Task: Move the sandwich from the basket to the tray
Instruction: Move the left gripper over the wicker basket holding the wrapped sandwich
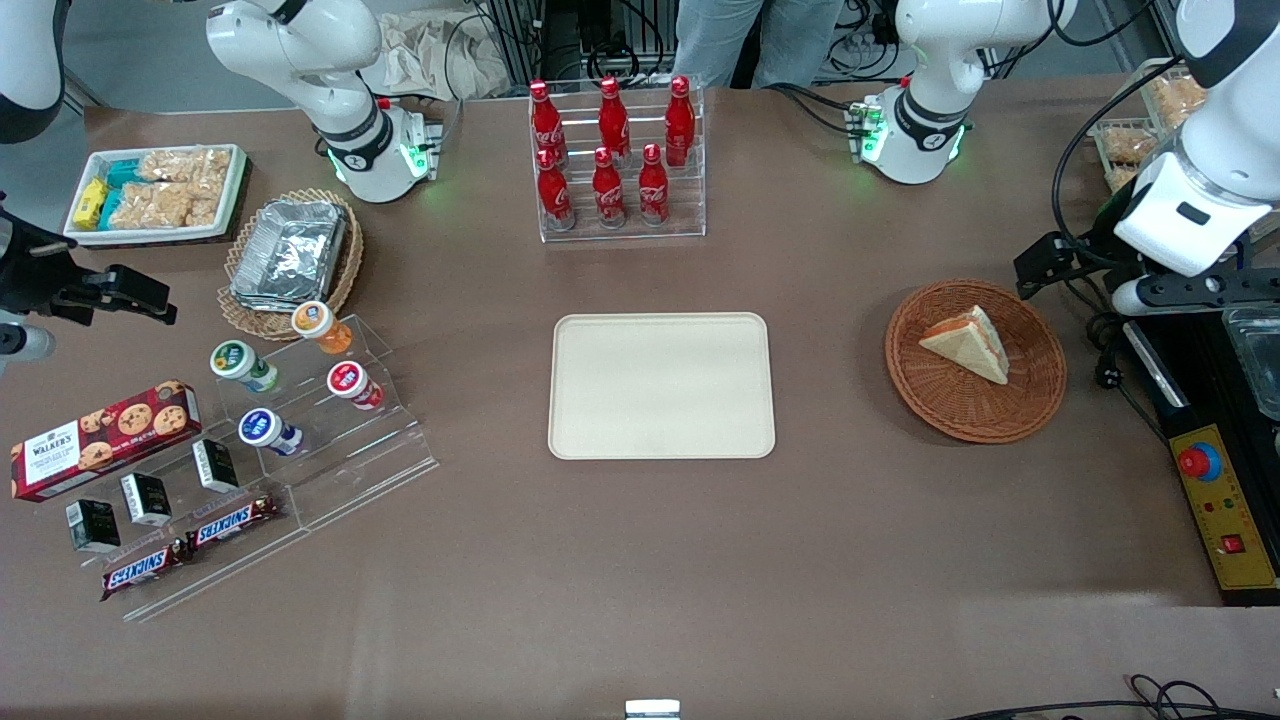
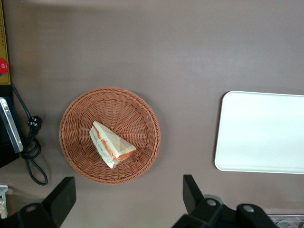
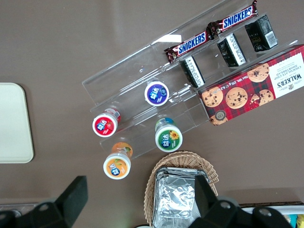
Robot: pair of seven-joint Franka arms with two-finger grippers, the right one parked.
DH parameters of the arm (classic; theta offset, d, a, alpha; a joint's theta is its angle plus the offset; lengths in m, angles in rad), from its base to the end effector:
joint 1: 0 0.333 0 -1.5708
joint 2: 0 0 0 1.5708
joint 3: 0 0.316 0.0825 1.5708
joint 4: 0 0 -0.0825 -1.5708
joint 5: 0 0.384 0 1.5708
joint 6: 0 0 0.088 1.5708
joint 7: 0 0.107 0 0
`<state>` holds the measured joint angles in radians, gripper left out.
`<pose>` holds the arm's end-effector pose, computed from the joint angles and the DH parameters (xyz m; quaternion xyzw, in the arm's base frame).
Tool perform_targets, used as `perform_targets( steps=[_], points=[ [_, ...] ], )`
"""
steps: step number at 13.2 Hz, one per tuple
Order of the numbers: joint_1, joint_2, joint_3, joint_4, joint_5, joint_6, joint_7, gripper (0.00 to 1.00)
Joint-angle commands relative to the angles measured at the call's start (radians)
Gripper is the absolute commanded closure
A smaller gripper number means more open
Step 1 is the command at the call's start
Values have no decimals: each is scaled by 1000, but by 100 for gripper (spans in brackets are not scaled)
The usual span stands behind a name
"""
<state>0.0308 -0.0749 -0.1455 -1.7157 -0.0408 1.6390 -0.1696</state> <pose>0.5312 -0.0681 0.6022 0.9995 0.0291 -0.0034 0.0146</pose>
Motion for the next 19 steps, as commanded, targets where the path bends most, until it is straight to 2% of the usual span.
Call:
perform_targets(
  steps=[1, 4, 8, 19],
  points=[
    [3, -2, 0, 10, 5, -31, -10, 0],
    [8, -11, 4, 8, 4, -68, -57, 0],
    [8, -23, 4, -22, 4, -73, -231, 0],
    [9, -167, 41, -243, 6, 4, -319, 0]
  ],
)
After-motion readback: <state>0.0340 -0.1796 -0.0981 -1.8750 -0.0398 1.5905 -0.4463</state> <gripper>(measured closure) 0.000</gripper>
